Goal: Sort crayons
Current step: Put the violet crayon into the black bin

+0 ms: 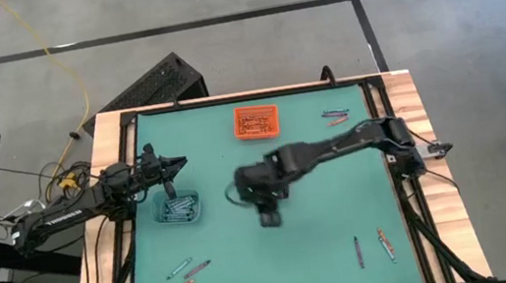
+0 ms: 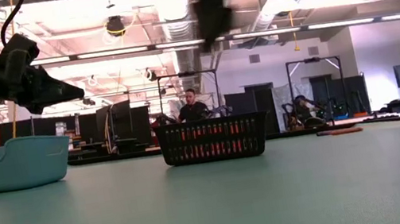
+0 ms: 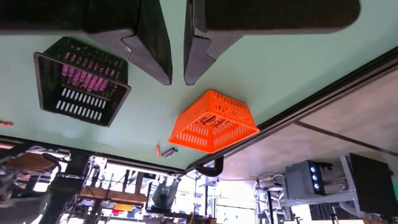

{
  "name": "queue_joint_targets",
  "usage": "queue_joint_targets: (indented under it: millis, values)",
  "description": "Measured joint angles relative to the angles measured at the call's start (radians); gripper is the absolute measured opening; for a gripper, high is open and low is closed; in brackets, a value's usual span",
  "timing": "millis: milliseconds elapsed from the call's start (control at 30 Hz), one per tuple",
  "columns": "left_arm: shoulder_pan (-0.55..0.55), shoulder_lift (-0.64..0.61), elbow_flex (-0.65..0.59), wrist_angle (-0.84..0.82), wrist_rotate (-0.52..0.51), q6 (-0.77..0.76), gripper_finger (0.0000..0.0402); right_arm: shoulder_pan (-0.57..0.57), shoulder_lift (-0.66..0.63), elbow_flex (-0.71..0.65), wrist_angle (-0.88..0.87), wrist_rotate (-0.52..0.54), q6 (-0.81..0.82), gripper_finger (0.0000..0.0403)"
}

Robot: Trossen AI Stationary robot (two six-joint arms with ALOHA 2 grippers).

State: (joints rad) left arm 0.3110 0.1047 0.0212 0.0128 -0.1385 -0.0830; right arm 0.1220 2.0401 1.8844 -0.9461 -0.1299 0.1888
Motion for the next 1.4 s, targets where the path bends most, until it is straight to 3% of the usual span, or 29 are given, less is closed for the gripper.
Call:
queue_joint_targets:
  millis: [100,200,333,600,800,1000,1400]
  values:
    - [0.0,0.0,0.0,0.0,0.0,0.0,0.0029,0.078,-0.039,-0.046,-0.161,0.0,0.116,0.0157]
    - [0.0,0.0,0.0,0.0,0.0,0.0,0.0029,0.184,-0.072,-0.127,-0.215,0.0,0.263,0.0153]
    - [0.0,0.0,0.0,0.0,0.0,0.0,0.0029,0.332,-0.129,-0.248,-0.169,-0.006,0.532,0.0153]
    - [0.0,0.0,0.0,0.0,0.0,0.0,0.0029,0.58,-0.217,-0.49,0.009,0.001,1.254,0.0153]
    - [0.0,0.0,0.0,0.0,0.0,0.0,0.0029,0.698,-0.224,-0.604,0.004,0.025,1.669,0.0153]
    - [0.0,0.0,0.0,0.0,0.0,0.0,0.0029,0.731,-0.221,-0.645,0.001,0.13,1.812,0.0153]
    - [0.0,0.0,0.0,0.0,0.0,0.0,0.0029,0.727,-0.223,-0.79,0.11,0.136,1.844,0.0152]
